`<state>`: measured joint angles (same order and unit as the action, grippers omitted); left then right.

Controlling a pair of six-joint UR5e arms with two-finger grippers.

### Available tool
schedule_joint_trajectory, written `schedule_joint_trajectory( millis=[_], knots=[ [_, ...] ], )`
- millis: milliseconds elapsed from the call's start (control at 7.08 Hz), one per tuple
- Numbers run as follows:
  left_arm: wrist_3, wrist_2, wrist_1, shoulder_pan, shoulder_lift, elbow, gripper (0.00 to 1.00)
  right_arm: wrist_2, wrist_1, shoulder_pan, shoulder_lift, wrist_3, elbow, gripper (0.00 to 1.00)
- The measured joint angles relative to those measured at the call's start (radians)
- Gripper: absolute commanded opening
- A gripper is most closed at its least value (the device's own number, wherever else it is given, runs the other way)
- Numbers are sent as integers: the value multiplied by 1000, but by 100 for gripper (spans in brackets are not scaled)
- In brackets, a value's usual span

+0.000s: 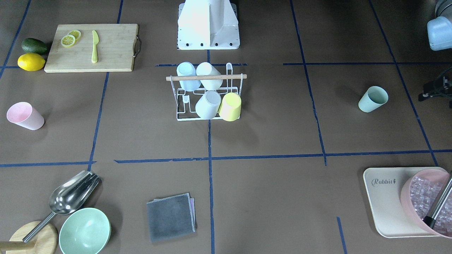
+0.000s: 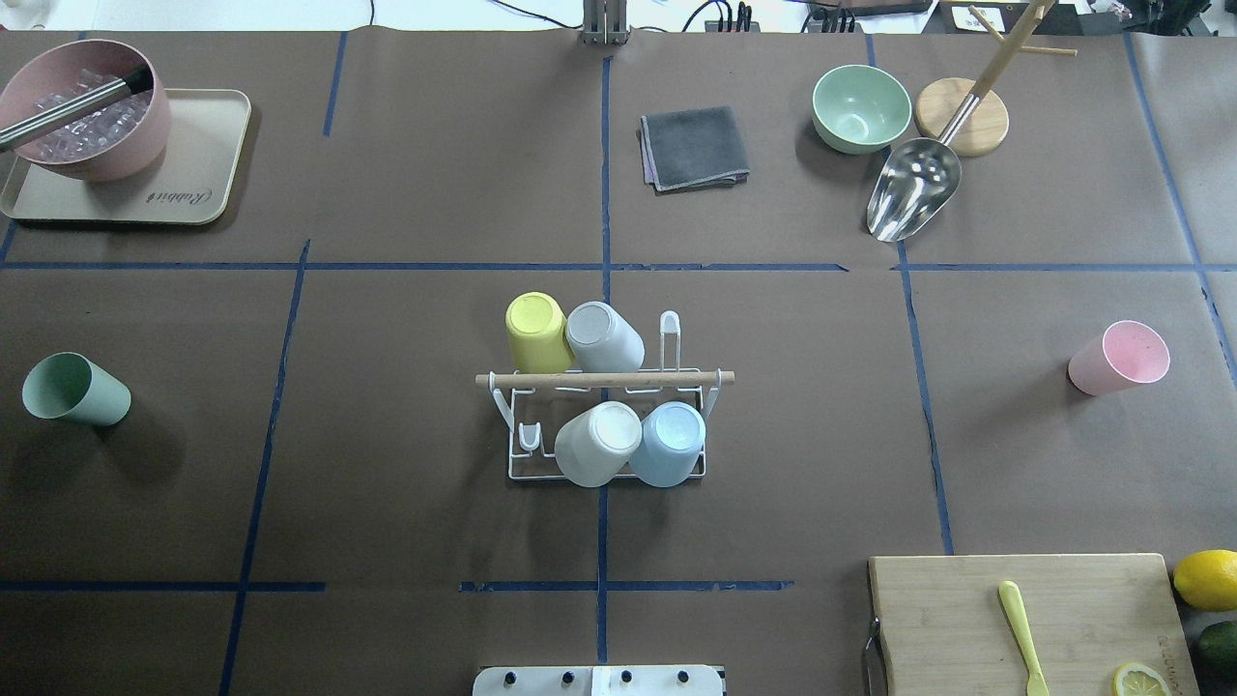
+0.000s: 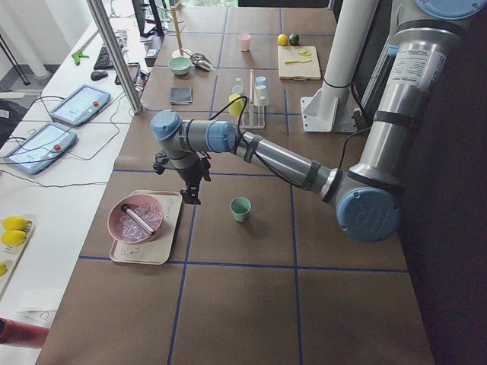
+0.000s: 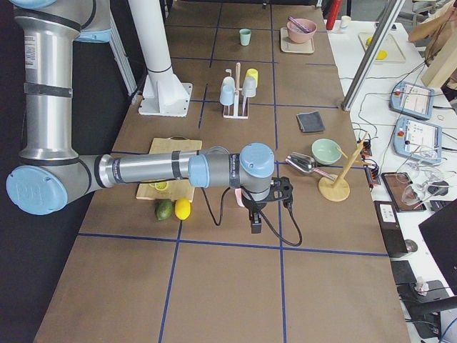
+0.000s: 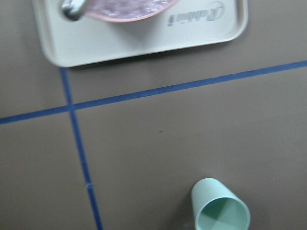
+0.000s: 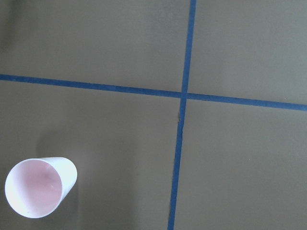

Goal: Place cup on cup holder

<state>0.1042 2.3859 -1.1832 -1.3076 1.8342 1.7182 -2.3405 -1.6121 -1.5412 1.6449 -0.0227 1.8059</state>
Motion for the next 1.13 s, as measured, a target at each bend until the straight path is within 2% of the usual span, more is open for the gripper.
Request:
schedule_joint_trajectory(
  millis=[282,424,706,1130],
  knots=[
    [1,-100,24,146,51,-9,100,54,-2,91,-35,0,33,100],
    [3,-148,62,181,74,-7,100,87,-11,154,-63,0,38,100],
    [7,-173,96,212,109,-23,100,133,-62,270,-124,1,46,100],
    [9,-174,102,258,154,-139,100,202,-369,436,-353,0,47,100]
  ],
)
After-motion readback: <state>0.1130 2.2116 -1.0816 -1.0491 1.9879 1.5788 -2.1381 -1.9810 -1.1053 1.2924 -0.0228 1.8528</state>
